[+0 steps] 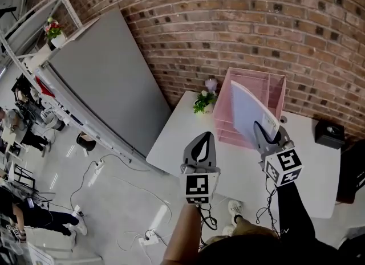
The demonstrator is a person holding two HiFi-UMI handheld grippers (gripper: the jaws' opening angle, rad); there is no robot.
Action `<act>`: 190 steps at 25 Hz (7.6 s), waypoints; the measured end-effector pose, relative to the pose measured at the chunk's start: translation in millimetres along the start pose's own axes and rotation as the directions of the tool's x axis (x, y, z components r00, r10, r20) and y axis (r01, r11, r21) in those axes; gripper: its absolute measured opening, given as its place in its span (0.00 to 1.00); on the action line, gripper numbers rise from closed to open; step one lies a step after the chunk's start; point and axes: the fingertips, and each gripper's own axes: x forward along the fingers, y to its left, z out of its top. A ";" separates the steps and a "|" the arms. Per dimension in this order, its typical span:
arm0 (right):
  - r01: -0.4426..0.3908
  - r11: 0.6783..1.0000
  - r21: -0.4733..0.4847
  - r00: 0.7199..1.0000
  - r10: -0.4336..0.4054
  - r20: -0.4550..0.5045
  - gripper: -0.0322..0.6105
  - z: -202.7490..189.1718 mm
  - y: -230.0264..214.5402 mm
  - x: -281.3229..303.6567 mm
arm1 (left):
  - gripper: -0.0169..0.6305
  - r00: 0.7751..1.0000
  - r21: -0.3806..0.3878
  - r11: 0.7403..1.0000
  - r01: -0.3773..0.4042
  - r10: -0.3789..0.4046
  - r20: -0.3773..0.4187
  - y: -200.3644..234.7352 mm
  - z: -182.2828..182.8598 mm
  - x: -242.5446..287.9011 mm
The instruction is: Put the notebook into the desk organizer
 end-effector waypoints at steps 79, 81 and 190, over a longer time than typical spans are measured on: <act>-0.012 0.940 -0.340 0.800 -0.195 -0.568 0.54 -126.0 -151.6 225.9 | 0.04 0.979 0.097 0.977 0.192 -0.184 -0.085 49.4 -41.2 250.6; -0.013 0.937 -0.348 0.800 -0.199 -0.565 0.55 -125.6 -151.6 226.3 | 0.04 0.979 0.096 0.977 0.191 -0.184 -0.084 48.3 -41.2 250.8; 0.258 0.966 -0.019 0.965 -0.257 0.040 0.64 -2.3 5.1 7.5 | 0.04 0.939 0.037 0.939 0.342 -0.343 0.014 8.8 18.7 57.8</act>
